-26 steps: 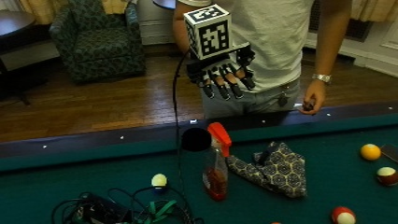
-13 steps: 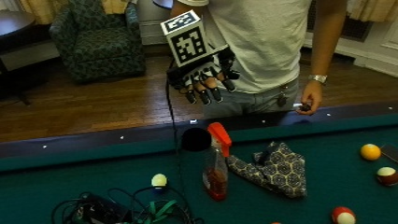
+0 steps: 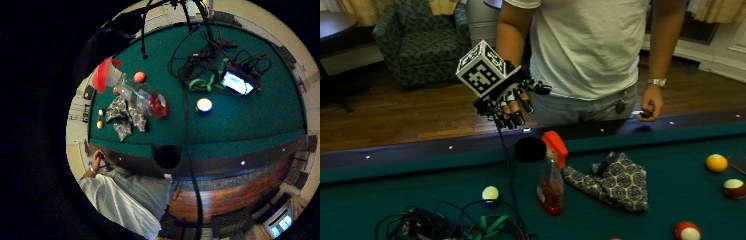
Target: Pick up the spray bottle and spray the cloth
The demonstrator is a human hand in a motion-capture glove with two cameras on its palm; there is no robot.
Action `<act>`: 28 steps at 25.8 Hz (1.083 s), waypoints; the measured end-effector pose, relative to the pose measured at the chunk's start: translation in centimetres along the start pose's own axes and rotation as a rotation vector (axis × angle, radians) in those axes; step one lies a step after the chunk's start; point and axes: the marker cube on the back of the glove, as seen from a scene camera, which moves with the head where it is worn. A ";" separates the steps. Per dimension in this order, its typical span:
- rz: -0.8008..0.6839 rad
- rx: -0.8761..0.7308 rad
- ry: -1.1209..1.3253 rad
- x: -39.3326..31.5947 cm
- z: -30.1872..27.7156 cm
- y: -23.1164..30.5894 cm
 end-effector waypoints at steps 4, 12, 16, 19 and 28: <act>0.003 0.009 -0.155 0.9 1.6 0.9; 0.017 0.054 -0.410 3.1 4.2 2.2; 0.019 0.050 -0.461 4.3 6.3 2.4; 0.026 0.050 -0.503 4.6 7.8 2.2; 0.021 0.004 -0.588 4.3 11.1 -1.0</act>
